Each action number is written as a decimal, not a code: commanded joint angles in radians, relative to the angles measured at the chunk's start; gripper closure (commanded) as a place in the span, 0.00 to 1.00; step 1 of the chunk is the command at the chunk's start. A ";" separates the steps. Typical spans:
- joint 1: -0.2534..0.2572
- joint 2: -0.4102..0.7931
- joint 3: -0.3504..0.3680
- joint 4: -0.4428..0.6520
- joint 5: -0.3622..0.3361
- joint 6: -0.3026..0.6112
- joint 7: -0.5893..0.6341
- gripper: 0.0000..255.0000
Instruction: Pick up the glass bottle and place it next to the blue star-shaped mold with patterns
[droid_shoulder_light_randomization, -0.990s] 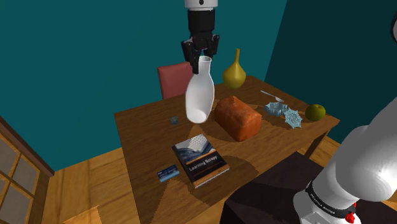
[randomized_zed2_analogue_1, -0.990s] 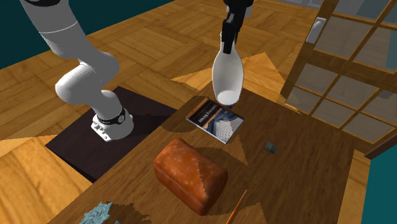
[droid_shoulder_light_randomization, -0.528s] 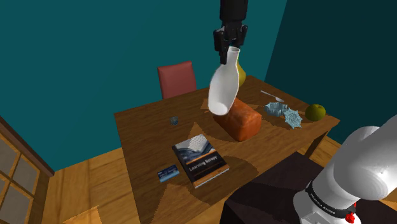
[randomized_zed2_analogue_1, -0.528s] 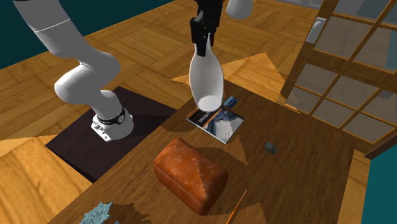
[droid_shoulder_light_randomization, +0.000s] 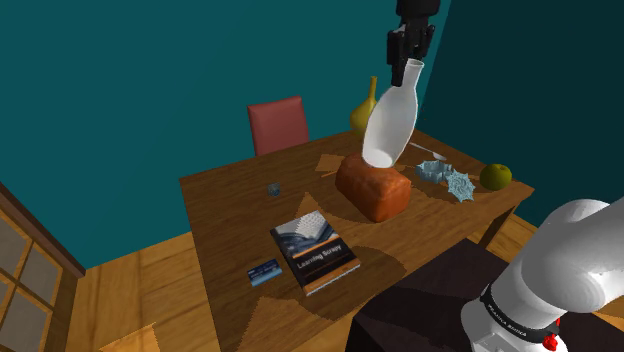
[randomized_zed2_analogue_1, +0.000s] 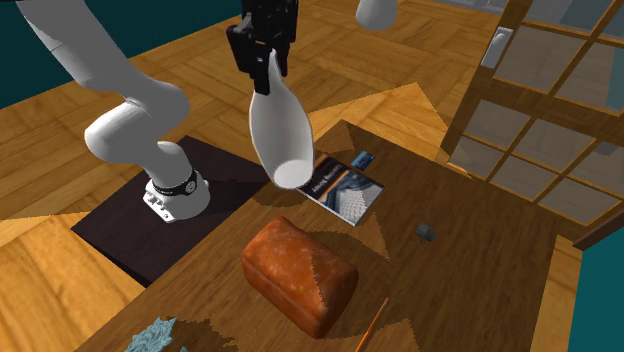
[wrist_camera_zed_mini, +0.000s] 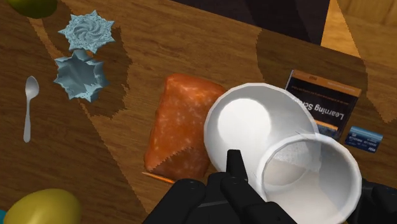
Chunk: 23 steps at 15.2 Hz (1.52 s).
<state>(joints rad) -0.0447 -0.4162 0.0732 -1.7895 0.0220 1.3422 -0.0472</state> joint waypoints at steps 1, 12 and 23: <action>-0.011 -0.035 -0.032 -0.013 -0.013 -0.023 -0.045 1.00; -0.070 -0.111 -0.224 0.040 -0.120 -0.143 -0.306 1.00; -0.110 -0.072 -0.428 0.192 -0.229 -0.224 -0.586 1.00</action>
<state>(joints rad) -0.1536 -0.4917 -0.3436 -1.6067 -0.2009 1.1220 -0.6161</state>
